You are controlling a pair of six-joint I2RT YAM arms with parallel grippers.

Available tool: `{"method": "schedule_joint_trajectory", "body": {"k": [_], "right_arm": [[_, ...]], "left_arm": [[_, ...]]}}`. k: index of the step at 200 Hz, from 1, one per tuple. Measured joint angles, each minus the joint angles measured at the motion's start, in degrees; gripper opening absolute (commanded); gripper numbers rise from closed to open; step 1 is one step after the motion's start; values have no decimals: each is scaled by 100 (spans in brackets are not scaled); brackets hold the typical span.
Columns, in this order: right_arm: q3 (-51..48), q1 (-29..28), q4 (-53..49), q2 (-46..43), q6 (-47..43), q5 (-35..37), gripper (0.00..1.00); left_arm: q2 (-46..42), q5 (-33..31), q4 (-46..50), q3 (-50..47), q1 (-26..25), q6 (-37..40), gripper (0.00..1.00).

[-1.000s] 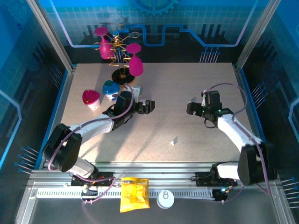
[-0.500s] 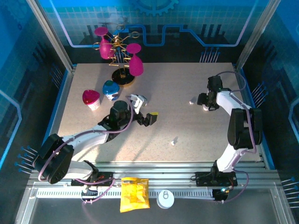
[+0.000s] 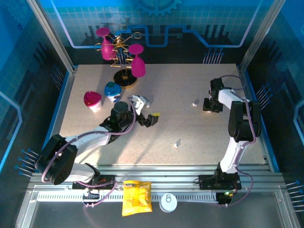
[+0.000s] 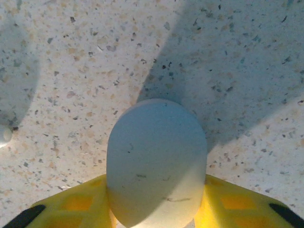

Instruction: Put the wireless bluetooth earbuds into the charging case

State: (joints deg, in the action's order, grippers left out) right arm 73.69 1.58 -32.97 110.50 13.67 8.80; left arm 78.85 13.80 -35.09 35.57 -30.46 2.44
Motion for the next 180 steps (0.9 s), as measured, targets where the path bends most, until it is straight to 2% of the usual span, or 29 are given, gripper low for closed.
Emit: {"method": "schedule_joint_trajectory", "body": {"k": [26, 38, 51, 77, 124, 180], "right_arm": [[-22, -20, 2, -55, -149, -177, 33], [-107, -92, -4, -197, -278, -291, 26], [-249, -245, -2, -444, -461, -442, 26], [-601, -883, 9, -1209, -874, -791, 25], [-1200, -2588, 310, -2608, -1908, -1862, 25], [-758, -2970, -385, -2874, -2855, -3379, 25]], "left_arm": [[-66, 17, 9, -94, 127, -92, 99], [-129, 52, 22, -153, 219, -129, 99], [-245, 111, 79, -205, 341, -216, 99], [-697, 157, 343, -286, 463, -284, 100], [-1521, 614, 254, -1051, 474, -396, 97], [-2520, 1060, 1478, -918, 247, -7, 99]]}}
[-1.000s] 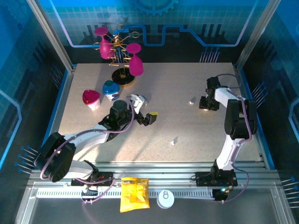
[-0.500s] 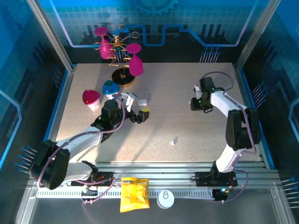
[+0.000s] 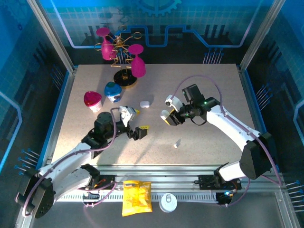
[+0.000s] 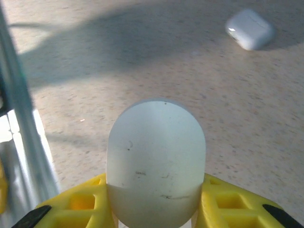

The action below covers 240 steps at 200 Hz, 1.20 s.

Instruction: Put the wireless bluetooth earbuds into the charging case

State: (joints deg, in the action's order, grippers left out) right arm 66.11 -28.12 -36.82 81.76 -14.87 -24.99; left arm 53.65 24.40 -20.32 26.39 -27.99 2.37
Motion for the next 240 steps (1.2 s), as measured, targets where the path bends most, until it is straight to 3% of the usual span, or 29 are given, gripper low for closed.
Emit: {"method": "schedule_joint_trajectory", "body": {"k": [45, 103, 158, 240], "right_arm": [[1342, -275, -1088, 326, -719, -857, 25], [2538, -1027, -2409, 774, -1596, -1128, 24], [3174, -1099, -3161, 1091, -1967, -1147, 24], [3493, -1126, -3565, 1137, -2124, -1106, 24]], "left_arm": [[164, 876, 1303, 1137, 0, 496, 99], [389, 1987, 1084, 1182, -162, 334, 96], [170, 2393, 616, 975, -166, 85, 80], [136, 2365, 341, 931, -164, -227, 61]]}}
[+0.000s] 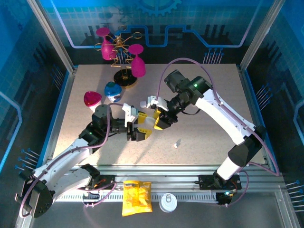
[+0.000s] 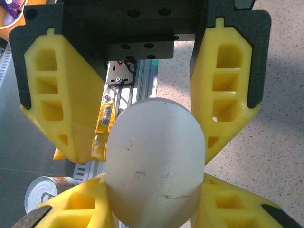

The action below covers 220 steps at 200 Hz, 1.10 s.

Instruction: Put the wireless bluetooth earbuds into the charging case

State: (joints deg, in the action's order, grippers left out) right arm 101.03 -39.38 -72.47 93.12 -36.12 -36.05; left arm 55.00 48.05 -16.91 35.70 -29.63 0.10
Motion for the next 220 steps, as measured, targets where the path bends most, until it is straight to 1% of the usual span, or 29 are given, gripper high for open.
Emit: {"method": "schedule_joint_trajectory", "body": {"k": [50, 77, 110, 133, 156, 185, 207, 220], "right_arm": [[-136, 0, 11, -146, 2, 2, 24], [-155, -11, 13, -197, 4, 0, 24], [-201, -24, 63, -240, 7, 11, 24], [-245, -39, 133, -260, 11, 55, 24], [-341, -39, 229, -278, 35, 114, 24], [-424, -44, 302, -310, 57, 122, 24], [-446, -48, 310, -334, 72, 129, 24], [-446, -48, 308, -337, 76, 127, 25]], "left_arm": [[0, -22, -101, -22, 0, -179, 50], [0, -20, -166, -22, 0, -256, 47], [0, -20, -184, -22, 0, -326, 47], [2, -17, -186, -22, 0, -374, 52], [17, -20, -181, -22, 0, -435, 53], [46, -20, -179, -22, 2, -450, 50], [55, -13, -179, -22, 0, -420, 49], [55, -4, -177, -22, 2, -393, 45]]}}
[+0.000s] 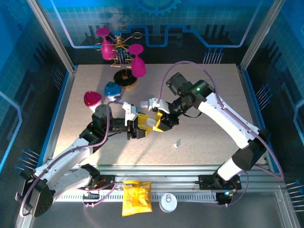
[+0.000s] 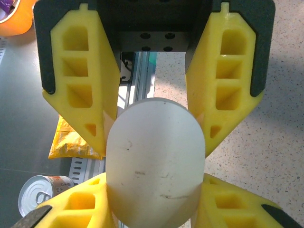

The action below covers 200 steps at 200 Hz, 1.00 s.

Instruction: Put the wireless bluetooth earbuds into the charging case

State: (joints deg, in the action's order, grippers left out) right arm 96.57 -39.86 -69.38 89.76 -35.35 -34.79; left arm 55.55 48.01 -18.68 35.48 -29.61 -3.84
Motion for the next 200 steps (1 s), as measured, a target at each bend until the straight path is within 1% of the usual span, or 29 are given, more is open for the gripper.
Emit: {"method": "schedule_joint_trajectory", "body": {"k": [7, 20, 28, 45, 71, 127, 147, 152, 173, 191, 200], "right_arm": [[0, 0, -4, 2, 0, -2, 25], [-15, 0, -4, -9, 0, 2, 25], [-15, 0, -9, -9, 0, 0, 25], [-15, 0, -4, -9, 17, -13, 25], [-17, 0, 4, -9, 63, -20, 25], [-17, 4, -35, -9, 103, -37, 25], [-17, 7, -57, -9, 107, -37, 26], [-17, 13, -66, -9, 107, -39, 27], [-17, 17, -66, -9, 168, -46, 42], [-61, 59, 26, -24, 262, -118, 60], [-133, 122, 138, -63, 396, -177, 66]], "left_arm": [[0, 4, 7, 0, 2, 52, 43], [0, 15, 17, 0, 9, 105, 42], [0, 28, 22, 0, 9, 120, 43], [0, 31, 17, 0, 9, 146, 50], [0, 59, 15, 0, 9, 227, 52], [44, 94, 11, 0, 13, 267, 42], [44, 103, 15, 0, 13, 273, 37], [44, 107, 15, 0, 15, 278, 36], [57, 109, -2, 0, 15, 284, 34], [94, 111, -140, -9, 13, 271, 27], [118, 111, -278, -24, 13, 260, 26]]}}
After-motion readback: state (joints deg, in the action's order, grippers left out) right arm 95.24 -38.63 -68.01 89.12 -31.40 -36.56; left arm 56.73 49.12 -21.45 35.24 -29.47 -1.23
